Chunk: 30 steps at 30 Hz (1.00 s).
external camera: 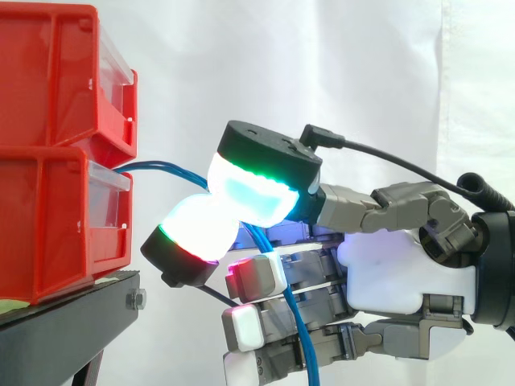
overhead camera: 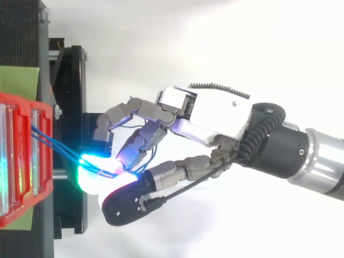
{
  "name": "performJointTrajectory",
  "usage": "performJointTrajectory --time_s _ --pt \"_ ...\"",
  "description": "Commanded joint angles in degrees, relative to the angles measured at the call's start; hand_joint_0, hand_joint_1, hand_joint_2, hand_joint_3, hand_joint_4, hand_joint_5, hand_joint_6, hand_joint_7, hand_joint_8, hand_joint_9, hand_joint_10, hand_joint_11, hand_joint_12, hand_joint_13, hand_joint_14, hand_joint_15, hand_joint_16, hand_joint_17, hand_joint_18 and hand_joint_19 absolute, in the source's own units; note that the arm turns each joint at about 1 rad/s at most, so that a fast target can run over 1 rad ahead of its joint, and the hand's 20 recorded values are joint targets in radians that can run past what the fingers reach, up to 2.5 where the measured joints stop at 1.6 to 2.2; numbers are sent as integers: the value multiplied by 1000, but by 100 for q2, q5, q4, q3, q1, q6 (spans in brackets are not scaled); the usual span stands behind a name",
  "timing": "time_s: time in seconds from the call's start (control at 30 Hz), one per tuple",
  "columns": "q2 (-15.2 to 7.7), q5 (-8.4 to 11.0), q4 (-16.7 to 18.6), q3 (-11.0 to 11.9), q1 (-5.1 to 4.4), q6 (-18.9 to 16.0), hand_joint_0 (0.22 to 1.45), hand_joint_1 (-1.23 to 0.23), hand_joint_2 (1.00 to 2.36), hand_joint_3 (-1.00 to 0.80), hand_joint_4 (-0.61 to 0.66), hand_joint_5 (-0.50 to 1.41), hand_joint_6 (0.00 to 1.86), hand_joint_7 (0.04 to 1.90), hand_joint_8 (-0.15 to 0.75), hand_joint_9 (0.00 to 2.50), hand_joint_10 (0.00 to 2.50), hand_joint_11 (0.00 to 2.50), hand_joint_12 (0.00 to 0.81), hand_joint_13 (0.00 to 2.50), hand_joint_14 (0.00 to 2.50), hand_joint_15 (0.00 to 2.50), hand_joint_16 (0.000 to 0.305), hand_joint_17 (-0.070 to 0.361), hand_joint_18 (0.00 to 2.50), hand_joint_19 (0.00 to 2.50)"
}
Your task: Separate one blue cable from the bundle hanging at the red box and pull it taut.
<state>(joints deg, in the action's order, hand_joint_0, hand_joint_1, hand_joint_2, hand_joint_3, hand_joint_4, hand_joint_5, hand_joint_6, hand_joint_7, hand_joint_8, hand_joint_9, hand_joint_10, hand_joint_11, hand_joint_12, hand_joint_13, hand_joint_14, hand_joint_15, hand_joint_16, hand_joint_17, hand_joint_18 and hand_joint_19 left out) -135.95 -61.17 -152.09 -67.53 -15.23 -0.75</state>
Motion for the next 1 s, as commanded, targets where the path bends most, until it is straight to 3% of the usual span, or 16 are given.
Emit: performJointTrajectory --time_s 0.0,0.13,0.43,0.47,0.67,0.73,0.87,0.97 --pt "-1 0 4 -5 12 -5 649 -819 1000 -500 70 -232 912 880 267 1119 17 1222 323 1091 25 704 43 97 781 569" --pt "7 9 -4 -5 29 -5 563 -754 1000 -500 85 -232 911 868 273 1115 17 1217 332 1085 25 704 45 100 781 581" --pt "7 0 -66 -5 82 31 580 -639 1000 -500 87 -232 903 871 283 1118 17 1226 338 1085 25 702 45 102 783 605" --pt "7 0 -66 -5 82 31 630 -620 1002 -473 72 -229 904 897 278 1134 18 1227 337 1095 25 703 45 100 779 600" --pt "-1 0 -66 -5 82 39 643 -684 1023 -214 28 -231 922 955 282 1130 18 1233 335 1091 23 716 45 101 783 607" --pt "-1 0 -66 -5 82 48 650 -707 1022 -224 32 -233 926 931 279 1116 18 1232 335 1082 25 712 45 102 782 604" --pt "-1 0 -101 -14 91 66 708 -789 1008 -407 46 -235 924 871 268 1097 17 1223 326 1071 24 707 45 100 774 599" --pt "-1 -9 -57 -128 91 83 741 -812 1000 -500 47 -231 924 886 264 1098 18 1216 319 1065 26 709 44 98 768 582"
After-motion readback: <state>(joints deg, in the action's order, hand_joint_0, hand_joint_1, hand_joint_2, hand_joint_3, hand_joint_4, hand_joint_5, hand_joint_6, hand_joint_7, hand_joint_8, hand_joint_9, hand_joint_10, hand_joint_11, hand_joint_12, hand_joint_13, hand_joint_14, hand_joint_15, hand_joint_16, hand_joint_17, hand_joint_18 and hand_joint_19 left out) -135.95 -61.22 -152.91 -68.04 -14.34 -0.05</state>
